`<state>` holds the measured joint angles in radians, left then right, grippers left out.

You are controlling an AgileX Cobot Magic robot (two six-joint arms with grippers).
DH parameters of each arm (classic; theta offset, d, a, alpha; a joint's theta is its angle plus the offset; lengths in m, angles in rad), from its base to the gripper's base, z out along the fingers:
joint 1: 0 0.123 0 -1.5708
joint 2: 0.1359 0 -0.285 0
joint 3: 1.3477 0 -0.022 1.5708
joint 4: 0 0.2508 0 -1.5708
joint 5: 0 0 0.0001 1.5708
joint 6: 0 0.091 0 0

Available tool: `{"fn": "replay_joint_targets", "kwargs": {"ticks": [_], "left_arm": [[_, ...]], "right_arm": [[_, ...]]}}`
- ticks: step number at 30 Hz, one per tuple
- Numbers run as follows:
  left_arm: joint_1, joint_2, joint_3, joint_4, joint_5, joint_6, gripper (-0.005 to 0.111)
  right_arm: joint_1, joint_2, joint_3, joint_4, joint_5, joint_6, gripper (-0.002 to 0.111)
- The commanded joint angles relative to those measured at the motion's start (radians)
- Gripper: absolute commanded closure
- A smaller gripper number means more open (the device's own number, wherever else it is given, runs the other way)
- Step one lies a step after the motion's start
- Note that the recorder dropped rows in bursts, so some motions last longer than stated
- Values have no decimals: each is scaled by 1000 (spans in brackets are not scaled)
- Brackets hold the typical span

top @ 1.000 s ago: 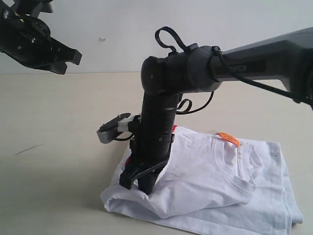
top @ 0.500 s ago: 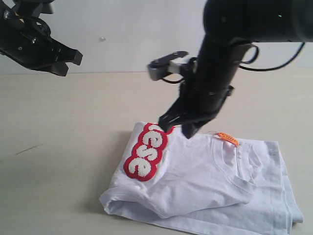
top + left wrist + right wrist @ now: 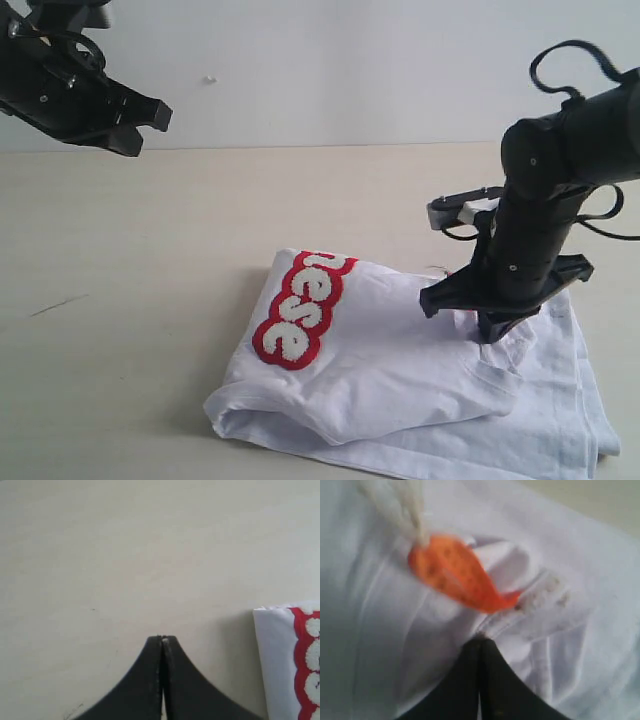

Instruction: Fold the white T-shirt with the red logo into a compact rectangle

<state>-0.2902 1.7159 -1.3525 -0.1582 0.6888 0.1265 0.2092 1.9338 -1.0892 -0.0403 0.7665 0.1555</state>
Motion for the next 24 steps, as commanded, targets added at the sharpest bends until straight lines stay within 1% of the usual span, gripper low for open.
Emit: {"fn": "replay_joint_targets", "kwargs": {"ticks": [1,4,7,9,12,15,17,20,22,24], "left_arm": [[2,-7,4,-5,-4,1,107],[2,-7,4,-5,-4,1,107],[2,-7,4,-5,-15,1,107],[2,-7,4,-3,-27,1,107],[2,-7,4,1,-49,2,107],[2,-7,4,1,-45,2,107],[2,-7,4,1,-22,2,107],[2,-7,4,-1,28,2,107],[2,-7,4,-23,102,2,107],[2,-7,4,-69,212,7,107]], "right_arm": [[-5,120,-81,-1,-79,6,108],[-5,198,-181,-1,-100,-7,108],[-1,250,-269,48,-104,-60,108],[11,267,-306,154,-96,-123,108],[48,272,-317,320,-88,-266,108],[94,272,-317,418,-90,-307,108],[123,272,-317,458,-68,-311,108],[157,267,-317,462,-35,-329,108],[164,256,-317,464,-29,-331,108],[164,240,-317,461,-44,-331,108]]}}
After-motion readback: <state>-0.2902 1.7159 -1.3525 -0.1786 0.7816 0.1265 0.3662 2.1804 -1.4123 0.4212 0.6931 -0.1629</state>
